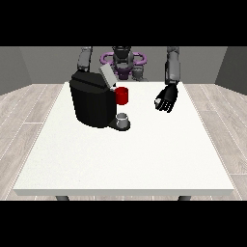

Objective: Insert the coffee pod into the coffee machine and close the lid

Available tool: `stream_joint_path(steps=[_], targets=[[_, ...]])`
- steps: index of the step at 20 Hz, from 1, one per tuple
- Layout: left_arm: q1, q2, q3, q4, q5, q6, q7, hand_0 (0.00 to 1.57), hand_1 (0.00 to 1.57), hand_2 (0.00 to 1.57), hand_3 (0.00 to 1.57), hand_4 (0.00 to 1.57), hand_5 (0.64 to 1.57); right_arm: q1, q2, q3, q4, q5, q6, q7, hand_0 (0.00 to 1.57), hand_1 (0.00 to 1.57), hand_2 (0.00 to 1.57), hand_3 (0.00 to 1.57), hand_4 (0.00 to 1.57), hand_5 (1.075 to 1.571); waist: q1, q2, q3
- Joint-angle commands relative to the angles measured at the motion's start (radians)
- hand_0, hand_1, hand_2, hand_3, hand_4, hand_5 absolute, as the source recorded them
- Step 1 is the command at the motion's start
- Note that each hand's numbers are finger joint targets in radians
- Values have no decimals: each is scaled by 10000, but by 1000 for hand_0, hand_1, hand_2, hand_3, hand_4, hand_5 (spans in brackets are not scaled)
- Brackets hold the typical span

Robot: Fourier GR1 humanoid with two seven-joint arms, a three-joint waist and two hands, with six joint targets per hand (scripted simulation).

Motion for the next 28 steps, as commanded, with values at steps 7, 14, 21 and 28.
stream_joint_path(steps=[7, 14, 21, 28], targets=[[-833, -326, 362, 569, -152, -585, -433, 1277, 1277, 1311, 1244, 496, 1571, 663, 121, 629, 715, 551, -1128, 16, 0, 0, 0, 0, 0, 1571, 214, -665, -23], [-1128, -1465, 477, -47, 390, -1726, 208, 1420, 1420, 1410, 1332, 518, 1571, 241, -232, -310, 1741, 515, -750, 7, 0, 0, 0, 0, 0, 1571, 631, -1413, -19], [-2405, -1010, 748, -498, 627, -3345, 432, 1424, 1424, 1404, 1341, 557, 1571, 360, -359, -326, 1981, 402, -405, -455, 0, 0, 0, 0, 0, 1571, 416, -1776, -18], [-2707, -1024, 1121, -711, 704, -3975, 787, 1331, 1331, 1351, 1323, 592, 1571, 408, -134, -167, 1584, 309, -313, -298, 0, 0, 0, 0, 0, 1571, 160, -1995, -22]])
